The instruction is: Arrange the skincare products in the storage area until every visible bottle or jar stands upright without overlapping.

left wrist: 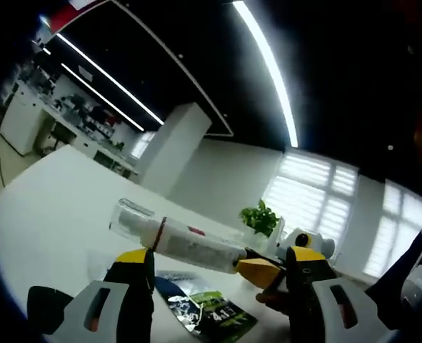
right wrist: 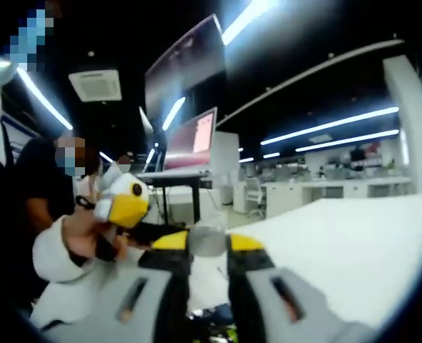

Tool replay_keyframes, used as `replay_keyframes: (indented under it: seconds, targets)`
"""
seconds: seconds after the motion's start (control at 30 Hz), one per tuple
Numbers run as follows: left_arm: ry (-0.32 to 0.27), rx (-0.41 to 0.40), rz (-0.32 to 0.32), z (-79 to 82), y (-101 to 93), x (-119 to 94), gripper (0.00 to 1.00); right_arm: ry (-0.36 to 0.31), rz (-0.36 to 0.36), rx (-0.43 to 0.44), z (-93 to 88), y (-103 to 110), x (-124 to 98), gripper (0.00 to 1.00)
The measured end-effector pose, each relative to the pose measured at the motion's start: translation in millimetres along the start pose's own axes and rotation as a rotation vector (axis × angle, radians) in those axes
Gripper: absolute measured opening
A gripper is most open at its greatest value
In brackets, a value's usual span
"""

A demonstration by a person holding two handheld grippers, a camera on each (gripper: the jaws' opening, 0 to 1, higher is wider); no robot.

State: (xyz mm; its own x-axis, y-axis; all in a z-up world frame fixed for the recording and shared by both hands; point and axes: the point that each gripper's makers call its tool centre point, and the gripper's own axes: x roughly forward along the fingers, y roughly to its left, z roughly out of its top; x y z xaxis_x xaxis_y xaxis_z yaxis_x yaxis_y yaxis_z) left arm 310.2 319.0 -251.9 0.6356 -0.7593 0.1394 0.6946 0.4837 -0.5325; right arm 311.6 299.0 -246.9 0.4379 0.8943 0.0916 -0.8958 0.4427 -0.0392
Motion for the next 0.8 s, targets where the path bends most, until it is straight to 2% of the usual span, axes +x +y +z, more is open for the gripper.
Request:
replay_keyframes:
  seconds: [0.3, 0.5, 0.8]
  targets:
    - [-0.041, -0.009, -0.008, 7.8, -1.5, -2.1, 0.74, -0.004, 0.03, -0.041, 2.2, 7.5, 0.1, 0.17]
    - [-0.05, -0.03, -0.001, 10.3, 0.5, -4.5, 0.72, 0.01, 0.044, -0.064, -3.3, 10.9, 0.3, 0.17]
    - [-0.075, -0.041, 0.007, 14.3, 5.0, -9.5, 0.63, 0.045, 0.059, -0.133, -12.7, 16.0, 1.6, 0.17]
